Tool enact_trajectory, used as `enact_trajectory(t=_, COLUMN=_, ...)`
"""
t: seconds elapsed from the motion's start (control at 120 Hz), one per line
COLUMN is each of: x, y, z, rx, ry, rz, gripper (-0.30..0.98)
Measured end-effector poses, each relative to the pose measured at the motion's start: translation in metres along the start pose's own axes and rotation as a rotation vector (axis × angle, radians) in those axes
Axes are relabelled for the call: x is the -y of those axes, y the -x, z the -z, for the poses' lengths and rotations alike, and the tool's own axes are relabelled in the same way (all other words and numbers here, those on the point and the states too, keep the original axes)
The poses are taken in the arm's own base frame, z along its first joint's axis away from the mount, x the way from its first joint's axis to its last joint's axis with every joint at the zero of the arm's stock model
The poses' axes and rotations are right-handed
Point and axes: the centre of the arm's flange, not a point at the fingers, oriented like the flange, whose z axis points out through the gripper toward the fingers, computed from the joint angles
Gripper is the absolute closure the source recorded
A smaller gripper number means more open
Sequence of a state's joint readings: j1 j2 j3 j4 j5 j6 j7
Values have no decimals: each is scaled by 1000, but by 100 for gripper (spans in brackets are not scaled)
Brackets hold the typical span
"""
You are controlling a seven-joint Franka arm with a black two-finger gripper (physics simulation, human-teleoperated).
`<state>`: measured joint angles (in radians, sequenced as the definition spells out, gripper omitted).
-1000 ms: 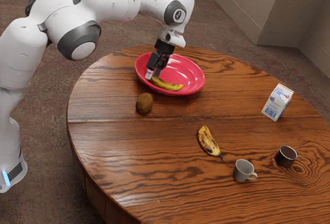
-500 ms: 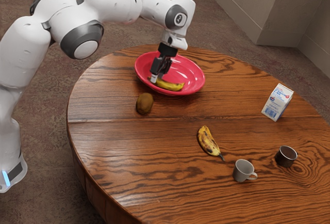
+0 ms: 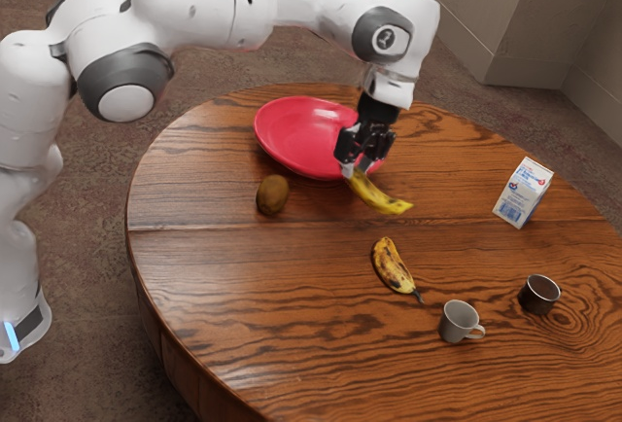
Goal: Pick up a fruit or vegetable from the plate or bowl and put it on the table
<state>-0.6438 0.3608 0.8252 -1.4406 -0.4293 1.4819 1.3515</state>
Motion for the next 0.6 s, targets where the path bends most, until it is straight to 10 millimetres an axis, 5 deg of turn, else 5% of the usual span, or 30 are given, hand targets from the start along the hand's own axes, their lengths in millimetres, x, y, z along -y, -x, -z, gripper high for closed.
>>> enact_trajectory(t=0.125, x=-41, y=-82, z=-24, rx=58, ry=16, rz=-132, gripper=63)
enact_trajectory(t=0.25, x=-61, y=-114, z=-36, rx=88, ry=24, rz=-173, gripper=60)
enact_trajectory(t=0.408, x=-50, y=-99, z=-36, rx=120, ry=17, rz=-124, gripper=22)
enact_trajectory(t=0.6, x=-18, y=-45, z=-27, rx=156, ry=6, rz=14, gripper=6)
